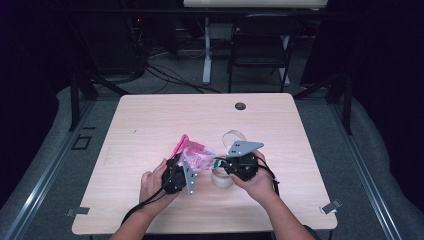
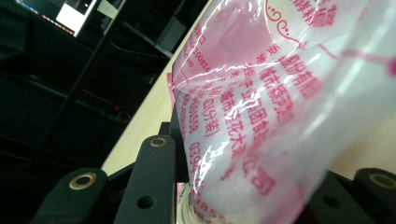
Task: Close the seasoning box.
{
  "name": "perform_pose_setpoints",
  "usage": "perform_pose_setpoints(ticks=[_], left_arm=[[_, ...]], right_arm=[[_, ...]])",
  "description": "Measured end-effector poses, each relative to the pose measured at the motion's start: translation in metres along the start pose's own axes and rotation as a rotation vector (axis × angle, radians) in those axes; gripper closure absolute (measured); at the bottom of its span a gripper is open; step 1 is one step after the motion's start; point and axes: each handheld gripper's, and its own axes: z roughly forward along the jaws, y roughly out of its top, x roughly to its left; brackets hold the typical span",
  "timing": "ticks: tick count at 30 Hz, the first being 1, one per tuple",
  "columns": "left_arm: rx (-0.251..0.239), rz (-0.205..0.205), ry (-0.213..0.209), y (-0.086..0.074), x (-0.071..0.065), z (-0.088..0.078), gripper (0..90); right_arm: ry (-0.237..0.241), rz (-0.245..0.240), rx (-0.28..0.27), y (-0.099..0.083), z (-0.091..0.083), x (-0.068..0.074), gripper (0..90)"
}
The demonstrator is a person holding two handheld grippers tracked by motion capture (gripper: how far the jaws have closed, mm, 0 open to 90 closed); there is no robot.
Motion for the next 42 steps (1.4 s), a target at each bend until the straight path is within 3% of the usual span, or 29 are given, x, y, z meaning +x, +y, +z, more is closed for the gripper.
perform_pose_setpoints(ticks=[12,23,27,37,42], left_arm=[[0.005,-0.074,-0.063,-0.008,-0.001,0.001,72.2],[0.027,-0.170,-0.160,-0.017,-0.002,0.009,73.3],[0.031,-0.201,-0.193,-0.020,-0.002,0.013,73.7],[0.039,-0.285,-0.258,-0.028,0.004,0.018,74.1],[0.036,-0.343,-0.291,-0.031,0.010,0.020,74.4]], right_arm=[[0.004,-0.016,-0.007,0.004,0.002,0.005,90.0],[0.015,-0.021,0.000,0.006,0.006,0.009,89.7],[0.020,0.001,-0.025,0.007,0.005,0.007,81.7],[-0.013,0.001,-0.063,0.009,-0.002,0.008,58.8],[-0.016,0.019,-0.103,0.011,-0.010,0.006,54.3]])
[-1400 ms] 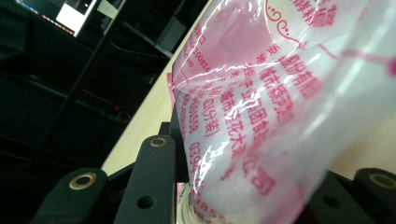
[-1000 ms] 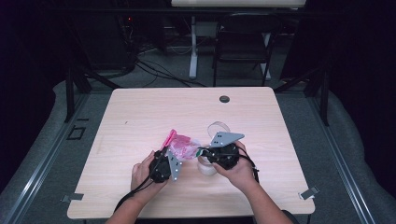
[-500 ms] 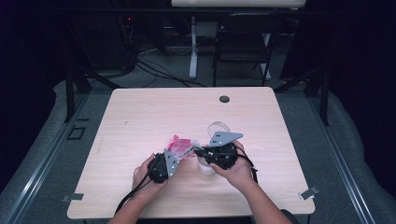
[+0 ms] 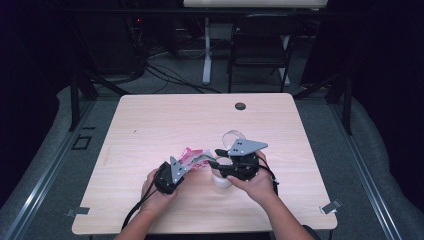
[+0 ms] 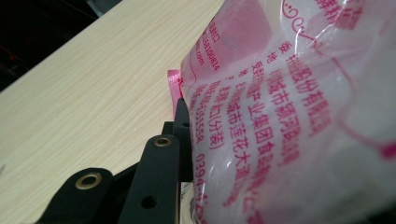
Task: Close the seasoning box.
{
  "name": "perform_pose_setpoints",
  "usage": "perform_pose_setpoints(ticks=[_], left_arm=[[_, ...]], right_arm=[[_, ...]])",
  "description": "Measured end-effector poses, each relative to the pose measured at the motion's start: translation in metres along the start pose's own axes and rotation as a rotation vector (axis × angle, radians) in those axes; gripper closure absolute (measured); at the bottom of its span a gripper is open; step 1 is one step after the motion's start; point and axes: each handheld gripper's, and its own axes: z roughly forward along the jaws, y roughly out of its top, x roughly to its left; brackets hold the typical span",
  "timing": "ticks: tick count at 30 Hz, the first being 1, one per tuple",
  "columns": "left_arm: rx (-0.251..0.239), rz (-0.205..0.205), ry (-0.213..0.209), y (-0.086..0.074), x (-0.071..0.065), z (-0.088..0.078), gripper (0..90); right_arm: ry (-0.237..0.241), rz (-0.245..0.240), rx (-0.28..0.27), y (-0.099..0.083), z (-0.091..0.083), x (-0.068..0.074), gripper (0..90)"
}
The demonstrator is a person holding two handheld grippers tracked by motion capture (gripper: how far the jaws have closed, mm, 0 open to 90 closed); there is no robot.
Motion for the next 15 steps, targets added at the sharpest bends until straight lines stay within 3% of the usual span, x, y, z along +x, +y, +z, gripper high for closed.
perform_pose_setpoints(ticks=[8,15], left_arm=[[-0.022,-0.079,-0.027,-0.001,0.009,-0.002,74.5],[-0.028,-0.120,-0.013,-0.003,0.020,-0.007,74.5]], right_arm=[[-0.013,0.022,-0.023,0.000,-0.008,-0.007,53.3],[-0.027,0.024,-0.019,-0.002,-0.010,-0.009,54.7]])
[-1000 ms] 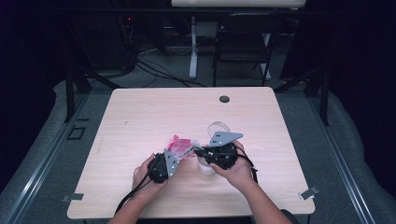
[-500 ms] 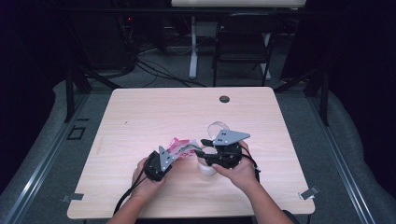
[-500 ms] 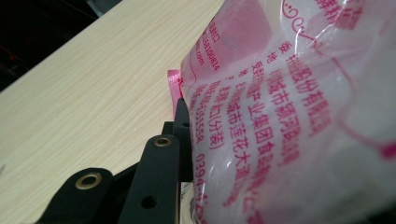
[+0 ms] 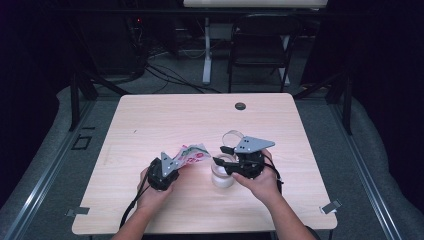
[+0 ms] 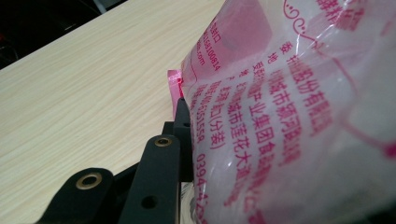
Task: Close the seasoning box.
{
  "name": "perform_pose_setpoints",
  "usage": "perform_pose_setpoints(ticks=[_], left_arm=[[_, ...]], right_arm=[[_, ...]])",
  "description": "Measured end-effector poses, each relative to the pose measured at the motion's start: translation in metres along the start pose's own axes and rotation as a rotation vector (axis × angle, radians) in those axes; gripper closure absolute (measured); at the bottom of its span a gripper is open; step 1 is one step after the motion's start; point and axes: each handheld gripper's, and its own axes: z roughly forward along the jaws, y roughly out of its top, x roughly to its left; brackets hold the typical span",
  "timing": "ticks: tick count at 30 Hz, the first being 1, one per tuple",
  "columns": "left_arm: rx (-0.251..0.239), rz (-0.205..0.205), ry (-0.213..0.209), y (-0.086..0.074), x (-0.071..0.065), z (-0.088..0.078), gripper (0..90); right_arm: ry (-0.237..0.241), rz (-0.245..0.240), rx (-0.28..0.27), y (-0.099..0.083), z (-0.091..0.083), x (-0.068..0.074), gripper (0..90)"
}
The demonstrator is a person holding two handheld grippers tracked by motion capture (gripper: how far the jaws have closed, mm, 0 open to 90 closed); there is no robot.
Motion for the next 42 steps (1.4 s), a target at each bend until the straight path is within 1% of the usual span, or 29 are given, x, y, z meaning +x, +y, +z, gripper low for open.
perform_pose_setpoints(ticks=[3,5,6,8,9,11,12,13,14,15,16,17,19,21,23,25,28,30,33,35,36,38,42], left_arm=[[-0.003,-0.022,0.012,0.001,0.007,-0.004,74.5],[0.006,-0.018,0.029,0.003,0.013,-0.006,74.5],[0.011,-0.010,0.043,0.004,0.017,-0.008,74.5],[0.003,-0.032,0.062,0.006,0.025,-0.013,74.5],[0.007,-0.038,0.067,0.006,0.030,-0.015,74.5],[0.014,-0.041,0.099,0.004,0.038,-0.020,74.5],[0.021,-0.053,0.107,0.003,0.042,-0.021,74.5],[0.021,-0.053,0.107,0.003,0.042,-0.021,74.5],[0.029,-0.059,0.117,0.001,0.048,-0.024,74.5],[0.038,-0.079,0.131,-0.003,0.055,-0.028,74.5],[0.038,-0.079,0.131,-0.003,0.055,-0.028,74.4],[0.046,-0.107,0.148,-0.009,0.061,-0.032,74.4],[0.054,-0.120,0.167,-0.014,0.068,-0.035,74.4],[0.059,-0.146,0.179,-0.021,0.073,-0.036,74.4],[0.063,-0.172,0.185,-0.026,0.078,-0.037,74.3],[0.066,-0.186,0.194,-0.032,0.080,-0.038,74.3],[0.083,-0.195,0.202,-0.038,0.083,-0.036,74.3],[0.086,-0.219,0.201,-0.042,0.086,-0.034,74.3],[0.101,-0.227,0.220,-0.044,0.088,-0.031,74.3],[0.105,-0.230,0.221,-0.046,0.088,-0.030,74.2],[0.114,-0.257,0.210,-0.049,0.091,-0.028,74.2],[0.119,-0.276,0.209,-0.051,0.094,-0.027,74.2],[0.114,-0.338,0.198,-0.057,0.102,-0.026,74.2]], right_arm=[[-0.008,0.005,-0.001,0.000,-0.001,-0.002,54.6],[-0.009,0.014,-0.001,-0.001,-0.001,-0.003,54.5],[-0.010,0.013,0.003,-0.001,-0.001,-0.003,54.5],[-0.020,0.007,0.011,-0.001,-0.002,-0.004,54.3],[-0.022,0.010,0.010,-0.001,-0.003,-0.004,54.3],[-0.025,0.022,0.007,-0.001,-0.004,-0.006,54.1],[-0.028,0.028,0.006,-0.001,-0.004,-0.007,54.0],[-0.028,0.028,0.006,-0.001,-0.004,-0.007,54.0],[-0.035,0.036,0.004,-0.001,-0.005,-0.007,54.0],[-0.041,0.043,0.013,-0.002,-0.006,-0.009,53.3],[-0.043,0.046,0.012,-0.002,-0.006,-0.009,53.3],[-0.039,0.048,0.011,-0.002,-0.006,-0.009,53.5],[-0.033,0.047,0.015,-0.002,-0.005,-0.009,53.9],[-0.033,0.048,0.017,-0.002,-0.005,-0.008,53.3],[-0.034,0.047,0.012,-0.002,-0.004,-0.008,52.9],[-0.035,0.050,0.015,-0.002,-0.005,-0.008,53.2],[-0.034,0.049,0.019,-0.003,-0.005,-0.008,55.3],[-0.026,0.046,0.024,-0.003,-0.004,-0.008,55.9],[-0.027,0.038,0.029,-0.003,-0.003,-0.007,56.1],[-0.028,0.033,0.034,-0.004,-0.003,-0.007,56.2],[-0.029,0.033,0.037,-0.004,-0.003,-0.006,56.2],[-0.031,0.031,0.035,-0.004,-0.003,-0.006,56.1],[-0.036,0.029,0.031,-0.004,-0.003,-0.007,56.0]])
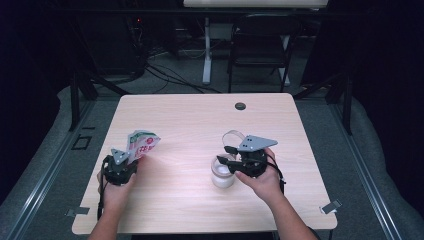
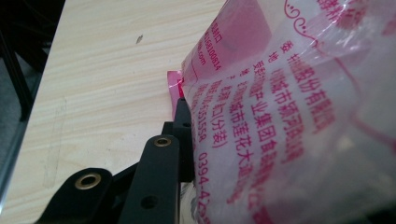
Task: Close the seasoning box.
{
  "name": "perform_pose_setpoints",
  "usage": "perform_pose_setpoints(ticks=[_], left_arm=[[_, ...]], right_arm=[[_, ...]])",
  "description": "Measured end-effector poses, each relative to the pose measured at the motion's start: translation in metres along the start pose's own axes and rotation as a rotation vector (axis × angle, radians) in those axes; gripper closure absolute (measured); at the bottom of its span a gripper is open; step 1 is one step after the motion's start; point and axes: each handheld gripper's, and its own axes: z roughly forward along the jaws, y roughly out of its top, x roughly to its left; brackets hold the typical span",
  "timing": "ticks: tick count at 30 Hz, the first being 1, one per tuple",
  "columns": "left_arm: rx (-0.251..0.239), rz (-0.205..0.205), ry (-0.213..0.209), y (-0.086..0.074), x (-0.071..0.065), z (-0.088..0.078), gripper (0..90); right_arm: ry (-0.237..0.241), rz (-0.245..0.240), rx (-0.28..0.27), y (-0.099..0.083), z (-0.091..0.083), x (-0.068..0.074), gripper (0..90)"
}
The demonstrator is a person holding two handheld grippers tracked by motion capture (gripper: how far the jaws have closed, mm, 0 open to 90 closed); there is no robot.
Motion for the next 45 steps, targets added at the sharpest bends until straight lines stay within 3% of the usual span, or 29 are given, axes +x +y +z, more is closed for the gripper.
perform_pose_setpoints(ticks=[5,12,15,21,24,30,38,41,45], left_arm=[[0.016,-0.047,-0.011,-0.004,0.007,0.003,73.9],[0.022,-0.059,-0.019,-0.004,0.007,0.002,70.5],[0.020,-0.061,-0.026,-0.004,0.006,0.000,64.1],[-0.035,-0.079,-0.055,-0.003,0.004,-0.007,45.8],[-0.049,-0.079,-0.057,-0.003,0.003,-0.008,42.3],[-0.071,-0.051,-0.054,0.000,-0.004,-0.012,39.7],[-0.115,-0.032,-0.089,0.005,-0.014,-0.021,35.2],[-0.110,-0.001,-0.096,0.006,-0.018,-0.022,34.2],[-0.110,0.009,-0.114,0.007,-0.023,-0.023,32.7]], right_arm=[[0.003,0.003,0.000,0.000,0.001,0.000,55.9],[0.001,0.004,0.002,0.000,0.002,-0.001,55.5],[0.000,0.006,0.000,0.000,0.002,-0.001,55.1],[-0.002,0.007,-0.001,0.000,0.001,-0.002,54.3],[-0.002,0.008,-0.001,0.000,0.001,-0.002,54.1],[-0.005,0.010,-0.008,0.001,0.000,-0.002,53.4],[-0.011,0.012,-0.013,0.002,-0.002,-0.002,53.0],[-0.012,0.010,-0.012,0.002,-0.002,-0.002,52.7],[-0.013,0.011,-0.013,0.003,-0.003,-0.003,52.6]])
